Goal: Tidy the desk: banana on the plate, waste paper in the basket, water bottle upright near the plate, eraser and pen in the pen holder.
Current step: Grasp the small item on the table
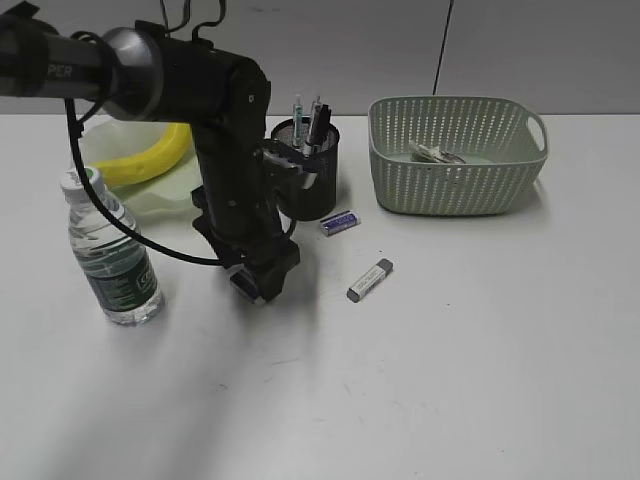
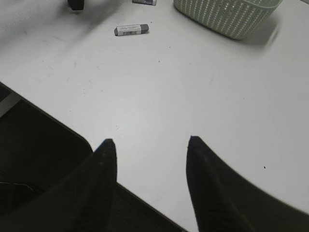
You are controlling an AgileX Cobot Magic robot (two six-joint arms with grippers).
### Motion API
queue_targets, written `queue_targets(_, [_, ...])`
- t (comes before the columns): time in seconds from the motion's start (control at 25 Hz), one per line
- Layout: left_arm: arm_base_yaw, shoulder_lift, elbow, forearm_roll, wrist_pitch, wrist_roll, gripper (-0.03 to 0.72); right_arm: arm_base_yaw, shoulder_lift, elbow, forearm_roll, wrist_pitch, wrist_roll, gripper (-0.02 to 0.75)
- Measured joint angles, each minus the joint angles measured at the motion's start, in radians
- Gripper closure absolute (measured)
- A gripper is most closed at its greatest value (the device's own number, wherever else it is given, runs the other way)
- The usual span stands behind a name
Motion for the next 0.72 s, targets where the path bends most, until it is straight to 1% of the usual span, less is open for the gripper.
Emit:
queue_targets(0.32, [-0.016,0.030,-0.005,0.025,0.006,0.000,0.101,0.000,0.000,0.000,0.000,0.000,0.000,0.355])
queue_targets(0.4, [-0.024,0.031,-0.006,0.039,0.008,0.000,0.143,0.000,0.000,0.000,0.000,0.000,0.000,0.355])
queue_targets(0.44, [-0.025,0.032,-0.007,0.042,0.008,0.000,0.179,0.000,0.000,0.000,0.000,0.000,0.000,0.355])
queue_targets(0.48, [-0.028,0.032,-0.007,0.043,0.009,0.000,0.236,0.000,0.000,0.000,0.000,0.000,0.000,0.355])
queue_targets(0.56, [-0.039,0.034,-0.012,0.050,0.012,0.000,0.240,0.000,0.000,0.000,0.000,0.000,0.000,0.355])
queue_targets(0.72, [-0.046,0.050,-0.060,0.047,0.076,0.000,0.240,0.000,0.000,0.000,0.000,0.000,0.000,0.355])
